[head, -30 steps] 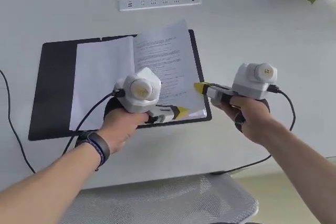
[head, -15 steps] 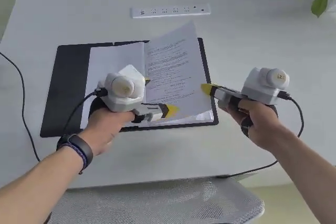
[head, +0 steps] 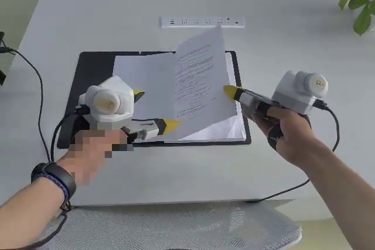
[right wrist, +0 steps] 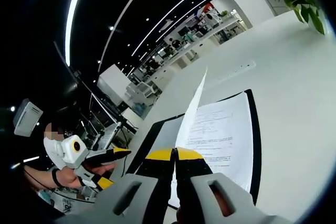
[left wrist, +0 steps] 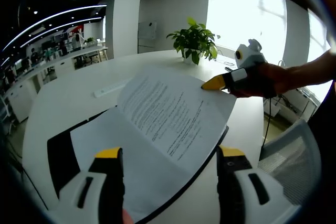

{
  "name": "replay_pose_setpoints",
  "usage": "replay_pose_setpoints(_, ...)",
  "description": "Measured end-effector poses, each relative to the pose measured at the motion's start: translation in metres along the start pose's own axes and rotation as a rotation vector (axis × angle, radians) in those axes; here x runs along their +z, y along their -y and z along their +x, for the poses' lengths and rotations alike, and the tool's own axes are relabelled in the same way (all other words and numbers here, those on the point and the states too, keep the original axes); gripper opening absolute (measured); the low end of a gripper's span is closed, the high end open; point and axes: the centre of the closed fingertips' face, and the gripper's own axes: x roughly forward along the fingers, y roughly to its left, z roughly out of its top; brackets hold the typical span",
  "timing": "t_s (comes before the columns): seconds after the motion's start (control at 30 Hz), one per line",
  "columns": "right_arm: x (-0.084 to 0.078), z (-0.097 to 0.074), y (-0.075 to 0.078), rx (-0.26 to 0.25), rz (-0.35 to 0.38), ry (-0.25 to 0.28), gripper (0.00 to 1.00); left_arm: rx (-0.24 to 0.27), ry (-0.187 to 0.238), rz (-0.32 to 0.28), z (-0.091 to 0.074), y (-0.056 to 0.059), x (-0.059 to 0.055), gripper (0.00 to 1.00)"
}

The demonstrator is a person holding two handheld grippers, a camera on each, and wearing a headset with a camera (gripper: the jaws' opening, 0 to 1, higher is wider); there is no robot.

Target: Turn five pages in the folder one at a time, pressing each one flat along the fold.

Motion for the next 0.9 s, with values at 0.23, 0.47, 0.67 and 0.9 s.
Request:
replay_pose_setpoints(0.23,0.005,0.021,-0.037,0.070,-0.046,-0.007,0.00,0.049,0.022,-0.030,-0.025,-0.019,-0.005,0.73)
replay_pose_setpoints(0.47,-0.002,0.050,-0.074,0.135,-0.077,-0.033,0.00,0.088,0.033,-0.053,-0.046,-0.034,-0.013,0.73)
replay_pose_setpoints(0.67,-0.015,0.070,-0.095,0.174,-0.088,-0.064,0.00,0.114,0.046,-0.072,-0.060,-0.047,-0.016,0.73)
replay_pose_setpoints(0.9,-0.039,0.096,-0.103,0.187,-0.076,-0.110,0.00,0.132,0.047,-0.089,-0.073,-0.057,-0.023,0.73)
